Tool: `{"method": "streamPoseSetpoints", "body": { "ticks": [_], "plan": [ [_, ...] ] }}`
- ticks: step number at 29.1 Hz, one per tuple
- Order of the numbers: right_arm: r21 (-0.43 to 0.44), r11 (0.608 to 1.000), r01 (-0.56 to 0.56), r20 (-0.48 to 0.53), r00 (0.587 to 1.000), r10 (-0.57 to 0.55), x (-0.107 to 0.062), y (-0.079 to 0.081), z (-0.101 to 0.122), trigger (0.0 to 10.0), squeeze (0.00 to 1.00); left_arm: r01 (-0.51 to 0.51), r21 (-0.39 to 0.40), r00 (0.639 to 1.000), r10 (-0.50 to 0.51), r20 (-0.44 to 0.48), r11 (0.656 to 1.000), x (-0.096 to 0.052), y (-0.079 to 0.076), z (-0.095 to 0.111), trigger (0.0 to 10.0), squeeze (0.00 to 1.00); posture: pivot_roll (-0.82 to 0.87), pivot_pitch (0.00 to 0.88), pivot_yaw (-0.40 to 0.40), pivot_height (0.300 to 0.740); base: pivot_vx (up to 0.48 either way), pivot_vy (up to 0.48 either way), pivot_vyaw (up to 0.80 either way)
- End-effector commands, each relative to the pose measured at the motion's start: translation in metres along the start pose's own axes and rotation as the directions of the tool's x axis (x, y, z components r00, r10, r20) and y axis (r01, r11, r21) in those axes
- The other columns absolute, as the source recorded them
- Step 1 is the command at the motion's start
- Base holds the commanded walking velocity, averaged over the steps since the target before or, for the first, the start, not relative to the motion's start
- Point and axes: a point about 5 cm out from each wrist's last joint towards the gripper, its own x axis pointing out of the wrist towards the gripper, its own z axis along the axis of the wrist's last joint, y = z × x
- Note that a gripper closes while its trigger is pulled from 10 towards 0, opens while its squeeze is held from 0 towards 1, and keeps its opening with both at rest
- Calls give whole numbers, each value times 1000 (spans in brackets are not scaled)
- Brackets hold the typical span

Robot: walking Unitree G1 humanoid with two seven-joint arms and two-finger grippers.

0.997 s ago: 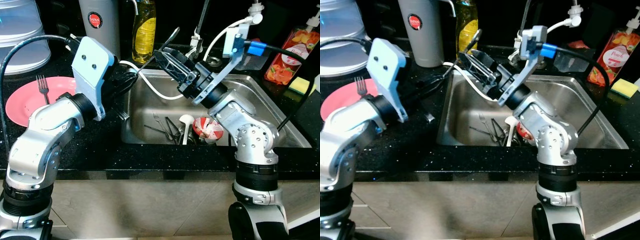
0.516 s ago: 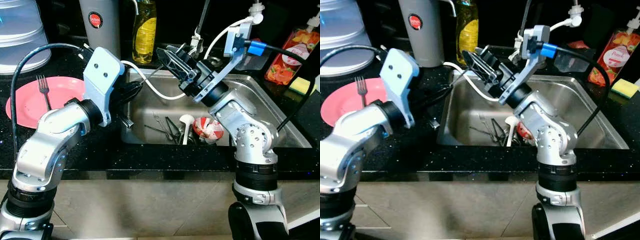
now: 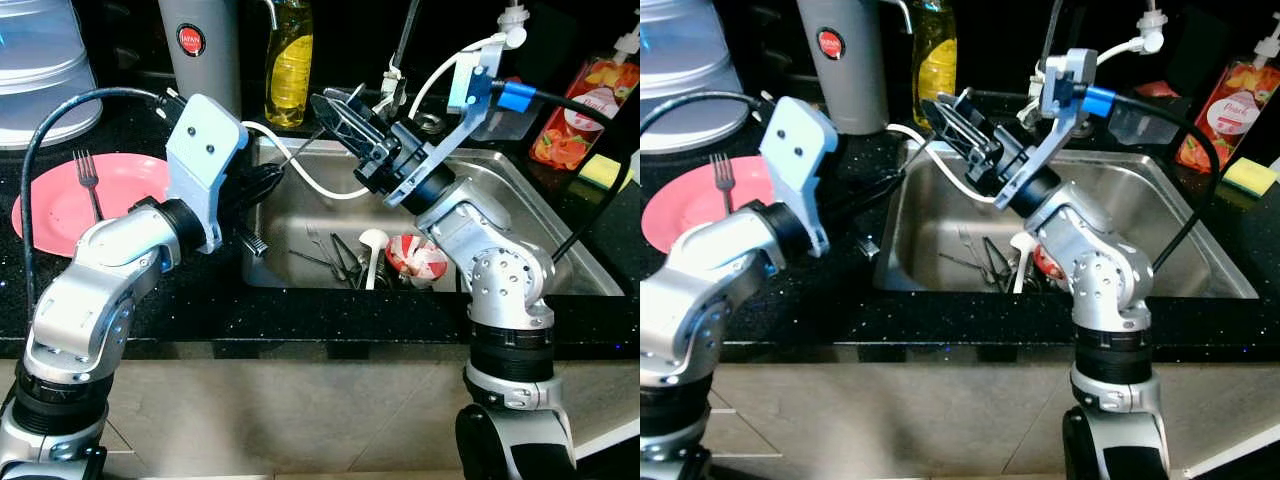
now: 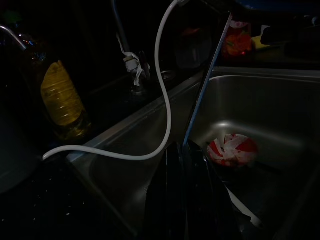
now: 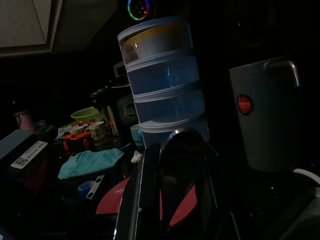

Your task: Kitchen organization

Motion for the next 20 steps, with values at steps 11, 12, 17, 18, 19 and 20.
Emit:
{"method": "streamPoseSetpoints", "body": {
  "ticks": [11, 12, 17, 18, 19, 20],
  "plan": [
    [-59, 996, 62, -21, 998, -63, -4, -7, -3, 10000, 0, 10, -61, 996, -4, 87, 998, -1, -2, 13, 10000, 0, 259, 0, -74, 740, 0, 0, 0],
    [-64, 995, 78, -17, 997, -79, -4, -9, -2, 10000, 0, 23, -65, 994, -16, 104, 998, -2, -3, 15, 10000, 0, 259, 0, -74, 740, 0, 0, 0],
    [-168, 919, 357, 52, 934, -353, -7, -47, 10, 10000, 0, 97, -126, 975, -69, 212, 987, -14, -2, 30, 10000, 0, 260, 0, -74, 740, 0, 0, 0],
    [-188, 900, 393, 60, 919, -389, -8, -52, 11, 10000, 0, 106, -127, 974, -78, 213, 986, -16, -2, 30, 10000, 0, 260, 0, -74, 740, 0, 0, 0],
    [-201, 888, 414, 65, 910, -410, -9, -55, 12, 10000, 0, 113, -127, 973, -84, 214, 985, -16, -2, 30, 10000, 0, 260, 0, -74, 740, 0, 0, 0],
    [-208, 881, 425, 68, 905, -421, -9, -56, 12, 10000, 0, 116, -127, 973, -87, 214, 985, -17, -2, 30, 10000, 0, 260, 0, -74, 740, 0, 0, 0]
  ]
}}
